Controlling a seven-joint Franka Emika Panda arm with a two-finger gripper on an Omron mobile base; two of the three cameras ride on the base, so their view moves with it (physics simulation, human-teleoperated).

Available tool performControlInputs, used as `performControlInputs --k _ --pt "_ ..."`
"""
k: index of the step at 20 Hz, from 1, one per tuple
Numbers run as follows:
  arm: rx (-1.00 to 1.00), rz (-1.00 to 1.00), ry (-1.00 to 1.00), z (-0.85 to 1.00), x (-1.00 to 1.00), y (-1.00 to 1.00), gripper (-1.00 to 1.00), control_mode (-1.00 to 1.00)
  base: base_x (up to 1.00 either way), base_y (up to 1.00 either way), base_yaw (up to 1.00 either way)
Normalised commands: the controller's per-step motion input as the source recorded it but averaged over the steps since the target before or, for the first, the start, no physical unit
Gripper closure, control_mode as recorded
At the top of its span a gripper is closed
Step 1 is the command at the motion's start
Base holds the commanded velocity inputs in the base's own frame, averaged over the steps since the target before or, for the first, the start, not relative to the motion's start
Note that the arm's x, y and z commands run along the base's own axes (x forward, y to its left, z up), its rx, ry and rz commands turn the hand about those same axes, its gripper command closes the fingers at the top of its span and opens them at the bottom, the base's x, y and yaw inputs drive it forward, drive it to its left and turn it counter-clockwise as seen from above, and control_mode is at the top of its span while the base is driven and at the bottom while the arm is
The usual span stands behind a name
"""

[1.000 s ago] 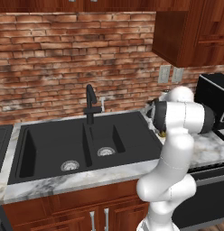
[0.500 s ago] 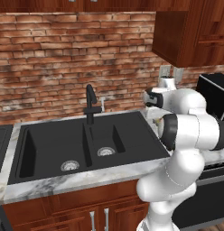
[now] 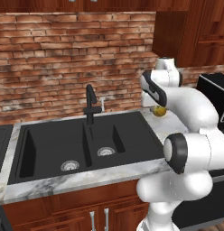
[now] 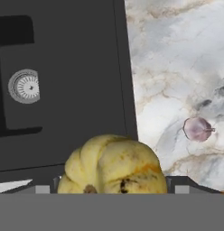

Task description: Put the garlic and squash in the pan. Then turn on the rear right burner and set the heat to medium.

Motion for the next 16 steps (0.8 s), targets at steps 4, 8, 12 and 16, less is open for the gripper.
performControlInputs --k 4,8,12,16 --pt "0.00 0.01 -0.09 0.67 -0.54 0.44 1.00 -1.00 0.00 0.00 0.00" --pt "0.00 0.02 -0.05 0.51 -0.61 0.43 1.00 -1.00 0.00 0.00 0.00" --pt "0.00 0.04 0.00 0.38 -0.69 0.38 1.00 -1.00 0.00 0.00 0.00" --pt "0.00 0.03 0.00 0.34 -0.61 0.44 1.00 -1.00 0.00 0.00 0.00"
